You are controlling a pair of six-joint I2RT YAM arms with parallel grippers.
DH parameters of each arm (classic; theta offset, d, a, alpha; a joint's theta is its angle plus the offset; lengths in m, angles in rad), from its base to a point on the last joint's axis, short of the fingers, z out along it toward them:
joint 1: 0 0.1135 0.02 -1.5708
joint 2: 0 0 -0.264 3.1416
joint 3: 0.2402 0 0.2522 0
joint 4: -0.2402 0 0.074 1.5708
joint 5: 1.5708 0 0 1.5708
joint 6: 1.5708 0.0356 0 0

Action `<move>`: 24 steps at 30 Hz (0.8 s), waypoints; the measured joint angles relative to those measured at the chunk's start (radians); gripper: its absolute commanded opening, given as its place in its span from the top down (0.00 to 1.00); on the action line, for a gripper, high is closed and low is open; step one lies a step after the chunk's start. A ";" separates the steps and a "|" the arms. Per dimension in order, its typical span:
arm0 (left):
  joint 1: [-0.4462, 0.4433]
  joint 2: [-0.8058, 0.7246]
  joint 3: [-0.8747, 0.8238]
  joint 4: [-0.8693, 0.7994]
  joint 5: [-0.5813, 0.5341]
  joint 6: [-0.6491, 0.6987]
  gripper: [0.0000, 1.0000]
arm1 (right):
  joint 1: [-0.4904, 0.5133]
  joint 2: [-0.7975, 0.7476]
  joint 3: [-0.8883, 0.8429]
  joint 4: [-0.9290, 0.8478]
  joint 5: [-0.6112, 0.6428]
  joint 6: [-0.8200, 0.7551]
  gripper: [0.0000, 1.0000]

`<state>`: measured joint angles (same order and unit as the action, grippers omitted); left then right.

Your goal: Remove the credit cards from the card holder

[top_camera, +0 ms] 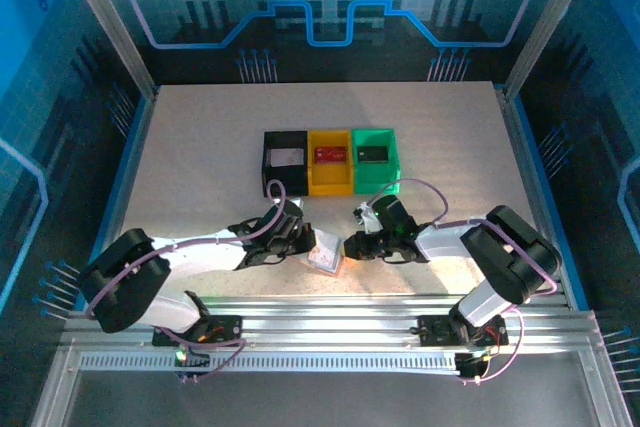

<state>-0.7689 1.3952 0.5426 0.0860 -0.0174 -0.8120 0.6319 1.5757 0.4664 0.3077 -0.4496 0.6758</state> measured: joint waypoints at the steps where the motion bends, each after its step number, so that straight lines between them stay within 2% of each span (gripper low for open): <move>1: 0.004 -0.003 -0.002 -0.001 0.004 0.002 1.00 | 0.001 0.001 0.000 0.001 0.000 -0.001 0.98; 13: 0.048 -0.042 -0.018 -0.013 0.042 0.013 1.00 | 0.002 0.001 0.000 0.001 0.000 -0.010 1.00; 24: 0.087 -0.150 -0.047 -0.030 0.060 0.034 1.00 | 0.004 -0.006 0.000 -0.004 0.004 -0.026 1.00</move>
<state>-0.6815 1.2449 0.4953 0.0563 0.0422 -0.7784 0.6357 1.5700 0.4664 0.3038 -0.4458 0.6495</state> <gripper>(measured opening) 0.045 0.039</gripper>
